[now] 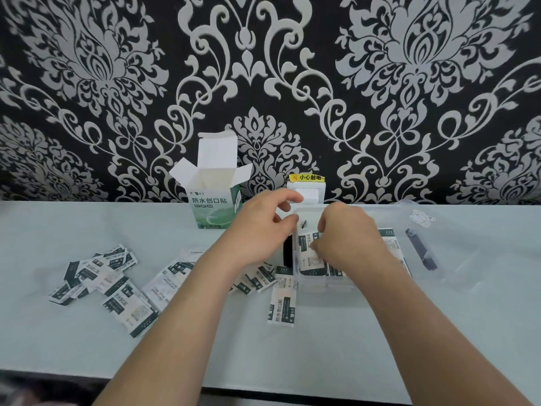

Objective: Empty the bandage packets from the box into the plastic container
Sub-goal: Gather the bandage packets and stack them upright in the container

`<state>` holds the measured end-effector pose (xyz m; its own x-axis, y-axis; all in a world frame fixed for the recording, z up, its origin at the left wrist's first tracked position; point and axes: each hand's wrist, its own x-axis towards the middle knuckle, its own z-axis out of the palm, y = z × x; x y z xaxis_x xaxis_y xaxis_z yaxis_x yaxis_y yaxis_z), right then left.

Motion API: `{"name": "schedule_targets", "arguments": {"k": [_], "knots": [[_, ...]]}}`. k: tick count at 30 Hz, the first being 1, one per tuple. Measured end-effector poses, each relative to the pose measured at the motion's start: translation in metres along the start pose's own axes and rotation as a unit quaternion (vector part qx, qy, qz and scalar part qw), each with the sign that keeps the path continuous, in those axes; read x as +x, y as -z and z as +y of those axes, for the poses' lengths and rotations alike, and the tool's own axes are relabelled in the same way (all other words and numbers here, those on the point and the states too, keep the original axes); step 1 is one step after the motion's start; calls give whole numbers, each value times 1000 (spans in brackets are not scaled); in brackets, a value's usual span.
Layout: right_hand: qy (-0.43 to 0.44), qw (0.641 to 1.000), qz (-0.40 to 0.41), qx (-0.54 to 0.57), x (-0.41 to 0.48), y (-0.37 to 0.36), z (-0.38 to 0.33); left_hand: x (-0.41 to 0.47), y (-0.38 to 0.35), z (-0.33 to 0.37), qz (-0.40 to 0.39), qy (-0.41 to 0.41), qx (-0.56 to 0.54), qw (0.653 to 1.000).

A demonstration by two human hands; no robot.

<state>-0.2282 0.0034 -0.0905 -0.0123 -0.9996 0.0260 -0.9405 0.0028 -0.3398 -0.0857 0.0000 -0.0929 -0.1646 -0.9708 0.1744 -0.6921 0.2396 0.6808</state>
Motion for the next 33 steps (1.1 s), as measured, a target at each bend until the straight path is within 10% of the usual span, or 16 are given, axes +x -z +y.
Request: {"name": "schedule_targets", "arguments": {"k": [5, 12, 21, 33], "knots": [[12, 1000, 21, -13, 1, 1, 3, -9, 24, -16, 13, 28, 19, 999], [150, 972, 96, 155, -27, 27, -31, -36, 36, -47, -304, 88, 274, 908], [227, 968, -101, -25, -47, -59, -80, -53, 52, -71, -93, 48, 161, 981], [137, 979, -150, -18, -32, -55, -87, -57, 63, -97, -41, 108, 279, 953]]}}
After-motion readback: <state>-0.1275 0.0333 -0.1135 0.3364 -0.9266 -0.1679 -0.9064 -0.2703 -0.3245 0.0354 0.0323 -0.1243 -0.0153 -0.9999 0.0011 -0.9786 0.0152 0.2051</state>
